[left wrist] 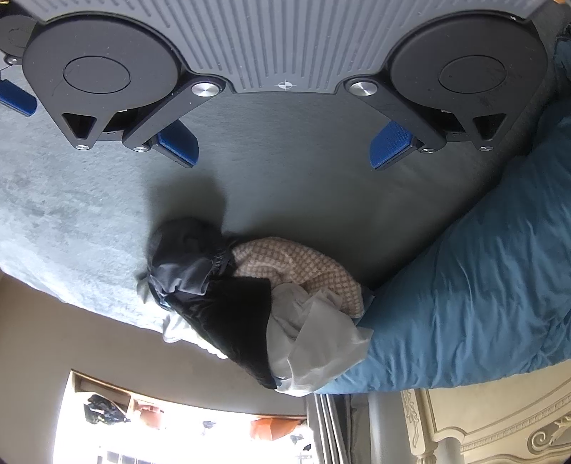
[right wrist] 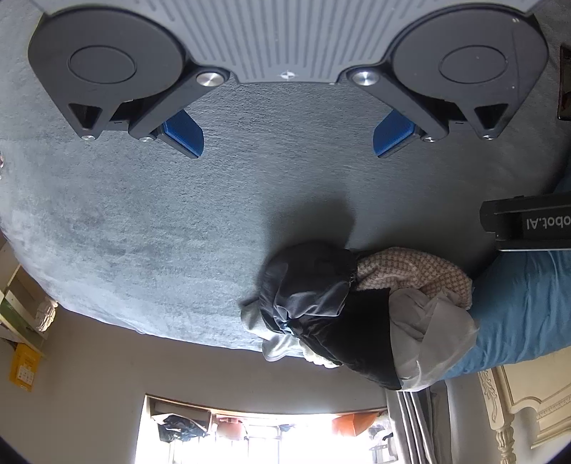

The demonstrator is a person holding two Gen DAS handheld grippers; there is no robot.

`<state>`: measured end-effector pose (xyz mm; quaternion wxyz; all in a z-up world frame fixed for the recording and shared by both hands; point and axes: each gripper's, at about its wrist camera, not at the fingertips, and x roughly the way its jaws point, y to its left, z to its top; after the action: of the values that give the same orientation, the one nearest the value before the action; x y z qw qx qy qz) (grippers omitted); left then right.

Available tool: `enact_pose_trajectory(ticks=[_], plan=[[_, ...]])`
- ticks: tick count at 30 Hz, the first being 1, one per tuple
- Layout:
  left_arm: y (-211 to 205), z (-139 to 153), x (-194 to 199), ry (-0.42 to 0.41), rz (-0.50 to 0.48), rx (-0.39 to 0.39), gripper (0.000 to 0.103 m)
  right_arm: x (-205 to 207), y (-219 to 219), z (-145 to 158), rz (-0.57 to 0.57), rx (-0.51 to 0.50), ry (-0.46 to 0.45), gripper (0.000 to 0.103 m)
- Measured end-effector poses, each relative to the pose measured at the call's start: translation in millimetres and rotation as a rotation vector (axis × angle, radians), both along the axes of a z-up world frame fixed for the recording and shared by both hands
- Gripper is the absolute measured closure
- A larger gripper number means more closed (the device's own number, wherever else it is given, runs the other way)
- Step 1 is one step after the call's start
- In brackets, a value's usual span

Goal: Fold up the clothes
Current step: 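Move both tools toward the clothes heap on the bed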

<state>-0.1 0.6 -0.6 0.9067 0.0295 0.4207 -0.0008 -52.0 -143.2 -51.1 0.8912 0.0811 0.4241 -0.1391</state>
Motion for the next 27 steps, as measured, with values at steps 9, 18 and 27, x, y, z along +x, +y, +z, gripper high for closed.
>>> enact_pose_trajectory(ticks=[9, 18, 27], plan=[[0.7, -8.0, 4.4, 0.011, 0.003, 0.026, 0.0, 2.1, -1.4, -9.3, 0.006, -0.011, 0.008, 0.0], [5.6, -15.1, 1.2, -0.041, -0.007, 0.04, 0.0, 5.5, 2.5, -8.9, 0.01, -0.026, 0.007, 0.0], [6.6, -17.5, 2.1, -0.034, -0.032, 0.037, 0.0, 5.1, 7.1, -7.5, 0.014, -0.034, 0.001, 0.0]])
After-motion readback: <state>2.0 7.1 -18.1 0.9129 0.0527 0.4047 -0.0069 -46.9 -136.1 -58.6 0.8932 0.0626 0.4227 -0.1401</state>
